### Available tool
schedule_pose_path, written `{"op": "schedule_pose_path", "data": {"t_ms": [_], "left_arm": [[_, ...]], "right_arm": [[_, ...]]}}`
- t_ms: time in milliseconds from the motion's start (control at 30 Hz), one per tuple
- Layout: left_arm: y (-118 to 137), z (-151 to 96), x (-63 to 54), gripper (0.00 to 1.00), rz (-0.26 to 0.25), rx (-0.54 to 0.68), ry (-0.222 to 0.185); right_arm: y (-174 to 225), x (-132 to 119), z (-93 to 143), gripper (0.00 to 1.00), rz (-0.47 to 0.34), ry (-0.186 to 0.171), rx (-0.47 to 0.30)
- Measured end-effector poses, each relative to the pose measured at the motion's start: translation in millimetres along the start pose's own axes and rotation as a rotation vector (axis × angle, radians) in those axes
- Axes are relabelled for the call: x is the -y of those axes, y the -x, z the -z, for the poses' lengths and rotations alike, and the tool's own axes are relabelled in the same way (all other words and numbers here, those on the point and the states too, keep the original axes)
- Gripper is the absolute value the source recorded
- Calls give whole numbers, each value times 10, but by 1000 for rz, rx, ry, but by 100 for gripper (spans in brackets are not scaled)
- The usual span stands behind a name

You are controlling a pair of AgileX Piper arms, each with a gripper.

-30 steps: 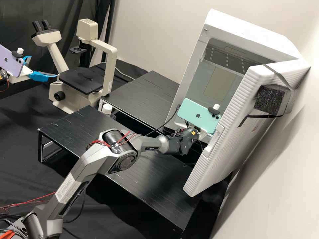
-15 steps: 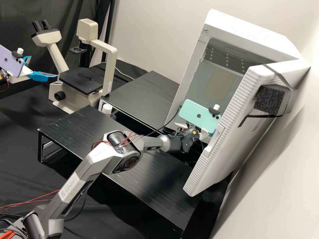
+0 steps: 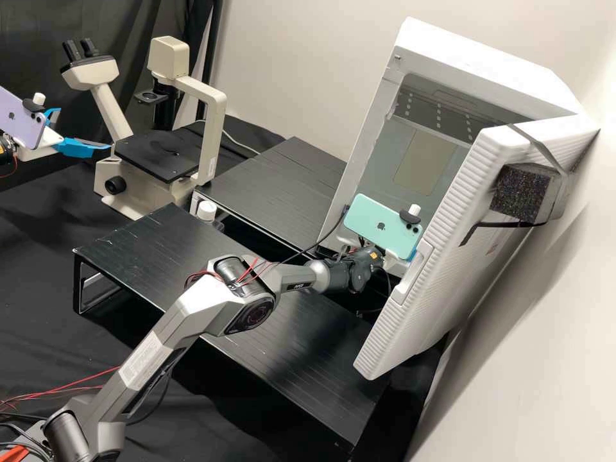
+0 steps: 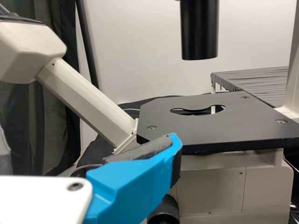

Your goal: Take out the petri dish and place it under the microscope.

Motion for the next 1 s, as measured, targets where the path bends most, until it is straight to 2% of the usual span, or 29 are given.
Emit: {"op": "schedule_pose_path", "data": {"t_ms": [267,1000], "left_arm": [[0,0,0,100,0,0,0],[0,0,0,100,0,0,0]], "right_arm": [[0,-5,-1,0,-5,-17,1],[-2,23,9,0,1,-19,0]]}}
